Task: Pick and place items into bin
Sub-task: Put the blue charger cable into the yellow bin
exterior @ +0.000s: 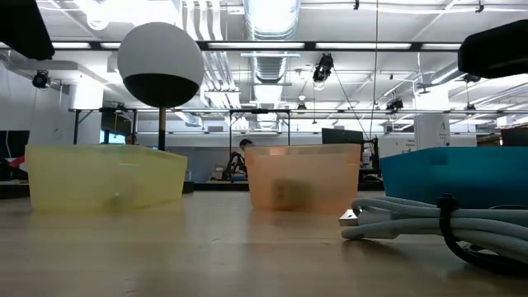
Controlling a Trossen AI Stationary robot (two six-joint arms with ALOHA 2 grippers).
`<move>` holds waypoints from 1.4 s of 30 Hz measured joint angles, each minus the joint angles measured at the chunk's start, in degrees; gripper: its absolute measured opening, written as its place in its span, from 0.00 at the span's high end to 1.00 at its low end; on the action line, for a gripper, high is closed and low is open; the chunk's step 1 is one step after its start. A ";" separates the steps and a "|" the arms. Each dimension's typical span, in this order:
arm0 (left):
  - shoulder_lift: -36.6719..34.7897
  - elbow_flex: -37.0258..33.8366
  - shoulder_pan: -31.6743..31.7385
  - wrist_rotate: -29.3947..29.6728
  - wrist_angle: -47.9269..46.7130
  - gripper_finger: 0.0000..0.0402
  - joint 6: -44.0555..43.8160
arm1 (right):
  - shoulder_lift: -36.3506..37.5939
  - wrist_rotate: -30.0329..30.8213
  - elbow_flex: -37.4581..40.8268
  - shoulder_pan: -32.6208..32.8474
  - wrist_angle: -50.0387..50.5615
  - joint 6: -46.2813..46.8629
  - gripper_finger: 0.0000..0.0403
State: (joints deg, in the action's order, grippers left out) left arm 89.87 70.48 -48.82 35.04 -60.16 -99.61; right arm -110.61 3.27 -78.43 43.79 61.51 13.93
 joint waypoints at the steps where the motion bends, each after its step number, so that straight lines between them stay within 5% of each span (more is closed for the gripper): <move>1: -0.13 0.00 -0.25 0.47 -0.38 0.93 -1.04 | -0.02 0.44 0.25 0.00 -0.27 -1.27 0.48; 10: -2.06 0.00 -1.62 2.06 -2.23 0.93 -5.19 | -0.15 2.70 5.43 -1.42 -5.54 -3.67 0.50; 27: -3.99 0.00 -1.71 2.59 -4.22 0.93 -6.61 | 0.19 -1.21 10.63 -3.15 -8.72 -4.90 0.92; 37: -6.18 0.02 -3.03 8.23 -5.32 0.92 -4.38 | 0.98 1.40 -3.93 -10.95 -8.90 9.07 0.97; 42: -8.19 0.04 -2.86 9.41 -5.38 0.80 5.12 | 0.53 1.44 -13.50 -17.42 -11.84 7.11 0.97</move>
State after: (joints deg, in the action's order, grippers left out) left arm 81.69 70.52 -51.68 44.45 -65.54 -94.48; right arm -110.08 4.71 -91.93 26.37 49.67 21.03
